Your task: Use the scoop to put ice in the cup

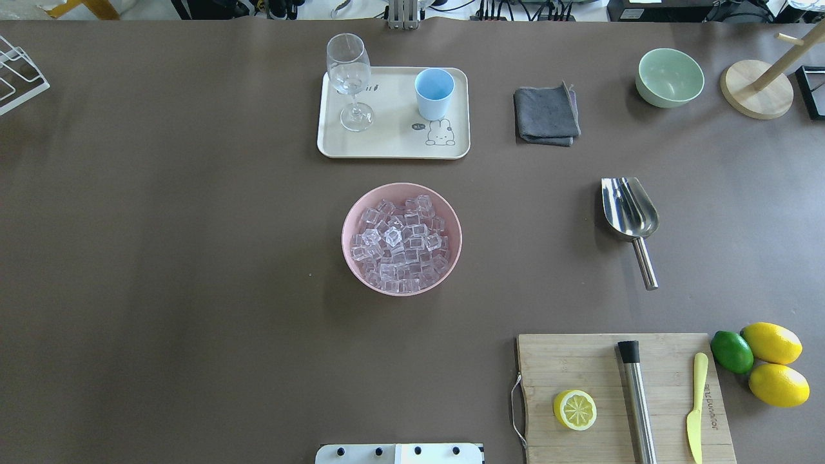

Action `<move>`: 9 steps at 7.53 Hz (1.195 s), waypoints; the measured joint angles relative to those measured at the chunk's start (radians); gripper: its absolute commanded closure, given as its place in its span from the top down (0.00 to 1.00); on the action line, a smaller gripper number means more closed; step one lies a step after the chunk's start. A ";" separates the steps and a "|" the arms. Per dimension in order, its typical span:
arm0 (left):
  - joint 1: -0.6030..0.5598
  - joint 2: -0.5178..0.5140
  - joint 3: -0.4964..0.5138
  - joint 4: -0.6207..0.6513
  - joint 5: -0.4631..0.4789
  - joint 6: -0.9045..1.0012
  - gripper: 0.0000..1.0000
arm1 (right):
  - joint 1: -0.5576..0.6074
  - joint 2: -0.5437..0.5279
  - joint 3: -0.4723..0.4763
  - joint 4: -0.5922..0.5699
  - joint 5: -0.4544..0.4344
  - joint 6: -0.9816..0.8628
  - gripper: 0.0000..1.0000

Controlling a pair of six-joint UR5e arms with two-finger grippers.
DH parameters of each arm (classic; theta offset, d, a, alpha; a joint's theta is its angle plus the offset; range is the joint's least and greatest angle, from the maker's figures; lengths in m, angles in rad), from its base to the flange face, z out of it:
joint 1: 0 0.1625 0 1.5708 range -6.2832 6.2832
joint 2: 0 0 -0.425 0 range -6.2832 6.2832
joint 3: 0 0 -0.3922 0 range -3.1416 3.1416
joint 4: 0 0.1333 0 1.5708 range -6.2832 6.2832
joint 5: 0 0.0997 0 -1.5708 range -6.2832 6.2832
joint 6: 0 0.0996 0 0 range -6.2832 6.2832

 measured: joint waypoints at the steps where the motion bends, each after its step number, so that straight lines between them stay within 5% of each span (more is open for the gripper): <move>1: 0.000 0.001 -0.001 0.000 0.000 0.000 0.98 | 0.000 0.000 0.002 0.000 0.001 0.000 1.00; 9: 0.001 0.013 0.002 0.000 0.000 -0.001 0.98 | 0.000 -0.019 0.021 -0.006 0.004 -0.001 1.00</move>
